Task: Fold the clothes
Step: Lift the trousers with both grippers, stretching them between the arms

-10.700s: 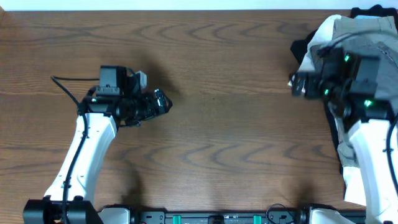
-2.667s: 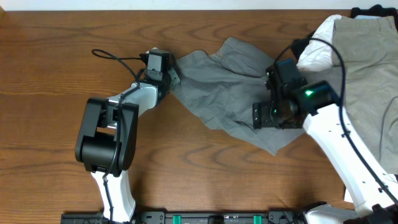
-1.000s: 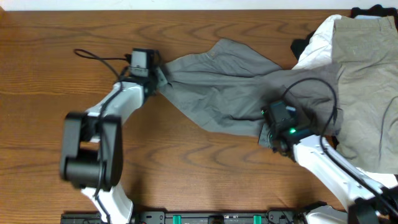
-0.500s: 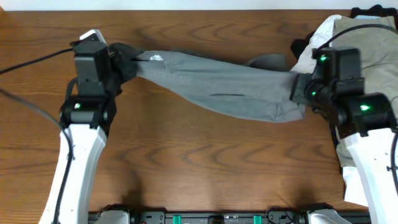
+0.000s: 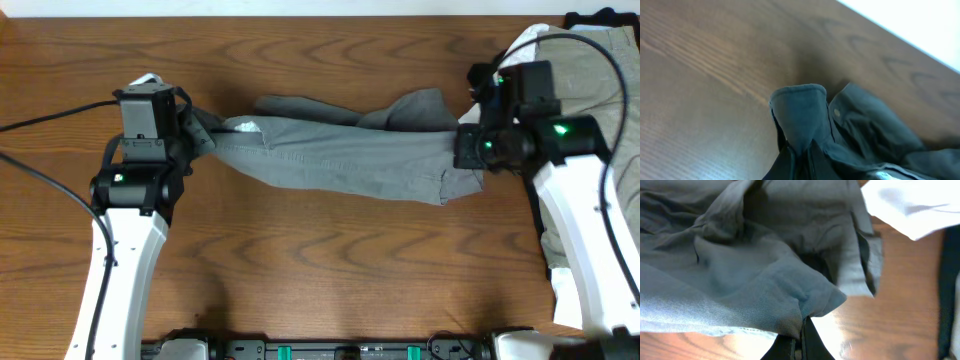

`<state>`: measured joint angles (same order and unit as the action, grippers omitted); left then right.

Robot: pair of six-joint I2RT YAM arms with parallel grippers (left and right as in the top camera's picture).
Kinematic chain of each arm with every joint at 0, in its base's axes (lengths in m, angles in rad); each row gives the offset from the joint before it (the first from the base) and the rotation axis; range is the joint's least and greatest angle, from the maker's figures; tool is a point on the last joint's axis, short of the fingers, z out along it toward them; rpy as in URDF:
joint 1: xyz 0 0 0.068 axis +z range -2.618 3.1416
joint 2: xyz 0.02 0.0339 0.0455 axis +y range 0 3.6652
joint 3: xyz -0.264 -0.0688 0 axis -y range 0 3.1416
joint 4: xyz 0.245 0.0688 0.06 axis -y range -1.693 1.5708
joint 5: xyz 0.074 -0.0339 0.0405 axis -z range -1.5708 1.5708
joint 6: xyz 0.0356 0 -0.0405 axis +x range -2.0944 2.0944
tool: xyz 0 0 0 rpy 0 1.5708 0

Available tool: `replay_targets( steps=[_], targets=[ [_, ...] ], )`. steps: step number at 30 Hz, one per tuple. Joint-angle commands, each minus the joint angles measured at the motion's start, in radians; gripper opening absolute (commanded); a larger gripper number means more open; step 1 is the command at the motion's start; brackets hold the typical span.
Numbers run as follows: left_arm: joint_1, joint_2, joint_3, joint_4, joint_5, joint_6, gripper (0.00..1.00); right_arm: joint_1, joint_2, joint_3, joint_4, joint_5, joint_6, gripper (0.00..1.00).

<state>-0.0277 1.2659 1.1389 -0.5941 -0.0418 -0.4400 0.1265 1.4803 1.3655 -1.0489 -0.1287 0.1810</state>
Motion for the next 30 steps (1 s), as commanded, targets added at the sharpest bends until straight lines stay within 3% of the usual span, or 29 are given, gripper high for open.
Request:
replay_targets(
  steps=[1,12,14,17,20,30],
  targets=[
    [0.008,0.052,-0.018,-0.01,-0.022,0.016,0.06,0.025,0.105,0.005,0.051,-0.03,-0.041,0.01],
    [0.008,0.225,-0.019,-0.014,-0.019,0.016,0.06,0.036,0.443,0.005,0.436,-0.034,-0.04,0.02],
    [0.008,0.234,-0.019,-0.014,-0.019,0.016,0.06,0.035,0.483,0.005,0.484,-0.039,-0.041,0.1],
    [0.008,0.234,-0.019,-0.011,-0.019,0.017,0.06,0.031,0.491,0.005,0.498,-0.089,-0.042,0.41],
    [0.008,0.234,-0.019,-0.005,-0.019,0.017,0.06,0.02,0.459,0.008,0.486,-0.156,-0.041,0.57],
    [0.008,0.234,-0.019,0.004,-0.019,0.017,0.06,0.002,0.402,0.008,0.332,-0.31,-0.058,0.59]
  ],
)
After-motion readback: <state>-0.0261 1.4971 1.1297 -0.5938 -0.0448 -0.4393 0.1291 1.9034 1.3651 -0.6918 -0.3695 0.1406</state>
